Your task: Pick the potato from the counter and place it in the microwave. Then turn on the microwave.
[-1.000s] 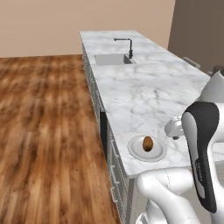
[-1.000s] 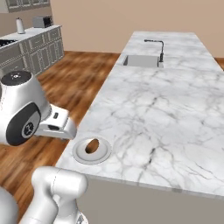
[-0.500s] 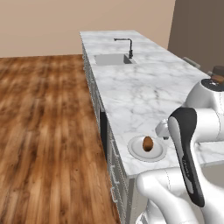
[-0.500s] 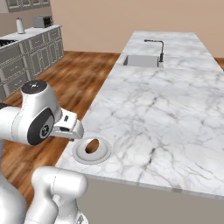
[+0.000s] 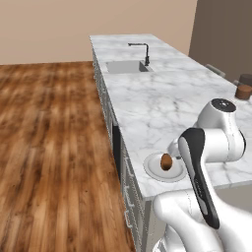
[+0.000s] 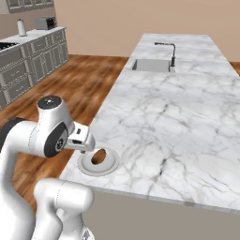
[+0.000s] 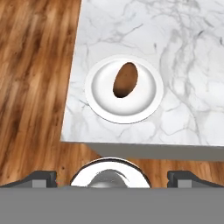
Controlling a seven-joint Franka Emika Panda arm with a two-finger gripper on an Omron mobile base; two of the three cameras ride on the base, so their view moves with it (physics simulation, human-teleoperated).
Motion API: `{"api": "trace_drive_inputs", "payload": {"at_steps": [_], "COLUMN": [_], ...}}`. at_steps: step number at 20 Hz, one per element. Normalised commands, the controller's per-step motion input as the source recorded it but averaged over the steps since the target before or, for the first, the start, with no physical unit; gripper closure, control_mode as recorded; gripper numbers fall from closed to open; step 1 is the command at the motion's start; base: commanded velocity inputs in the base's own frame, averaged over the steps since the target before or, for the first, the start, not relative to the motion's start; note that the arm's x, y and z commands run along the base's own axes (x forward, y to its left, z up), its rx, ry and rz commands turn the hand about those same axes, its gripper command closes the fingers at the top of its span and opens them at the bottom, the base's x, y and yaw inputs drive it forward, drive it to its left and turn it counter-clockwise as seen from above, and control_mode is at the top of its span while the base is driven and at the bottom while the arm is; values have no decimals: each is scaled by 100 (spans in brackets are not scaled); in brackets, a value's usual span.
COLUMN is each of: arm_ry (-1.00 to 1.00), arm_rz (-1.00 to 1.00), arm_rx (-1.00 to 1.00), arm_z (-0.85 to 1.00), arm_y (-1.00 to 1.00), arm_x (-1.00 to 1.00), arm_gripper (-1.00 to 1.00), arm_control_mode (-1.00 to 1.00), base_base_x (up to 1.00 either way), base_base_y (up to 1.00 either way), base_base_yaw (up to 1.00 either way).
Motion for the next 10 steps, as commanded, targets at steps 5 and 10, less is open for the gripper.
{"api": "trace_drive_inputs", "payload": {"at_steps": [5, 10], "arm_ry": [0, 0], "arm_rz": [-1, -2], "arm_rx": [0, 0], "arm_z": [-21, -20], "arm_y": [0, 0], "arm_x": [36, 29], "arm_gripper": [-100, -100], "arm_control_mode": [-100, -100], "base_base_x": [0, 0], "base_base_y": [0, 0], "base_base_yaw": [0, 0]}}
